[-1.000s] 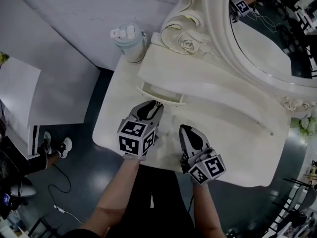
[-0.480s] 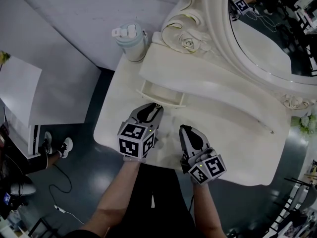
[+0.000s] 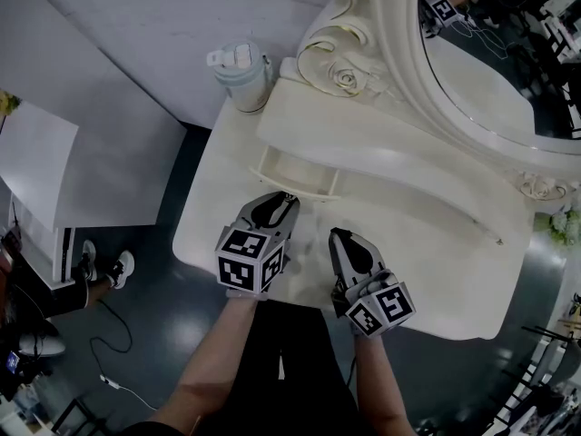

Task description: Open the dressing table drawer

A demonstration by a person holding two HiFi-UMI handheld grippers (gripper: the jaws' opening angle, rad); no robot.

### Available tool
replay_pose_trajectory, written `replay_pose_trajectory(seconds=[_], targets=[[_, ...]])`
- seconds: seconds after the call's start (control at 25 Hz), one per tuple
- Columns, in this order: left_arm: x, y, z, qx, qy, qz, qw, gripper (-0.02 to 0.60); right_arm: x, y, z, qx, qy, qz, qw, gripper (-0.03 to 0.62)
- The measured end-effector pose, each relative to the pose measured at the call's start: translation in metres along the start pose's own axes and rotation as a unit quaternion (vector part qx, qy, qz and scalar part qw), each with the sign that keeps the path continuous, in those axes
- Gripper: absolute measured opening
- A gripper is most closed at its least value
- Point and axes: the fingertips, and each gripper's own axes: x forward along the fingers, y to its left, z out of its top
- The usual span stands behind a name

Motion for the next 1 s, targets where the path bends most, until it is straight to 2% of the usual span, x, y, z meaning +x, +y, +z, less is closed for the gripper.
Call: replay_pose_trajectory(seconds=[0.76,1.0], targets=[[-0.008,-0.003,-0.006,-0.009,-0.011,-0.009,0.9999,0.107,-0.004,0.003,-0.001,0.002,0.001,-0.002,1.0,0.006],[-0.012,-0.007,-0.011,-0.005,-0.009,-0.015,0.9998,0.147,-0.006,0.001,0.0,0.001,0.001,-0.003,1.0,0.006]])
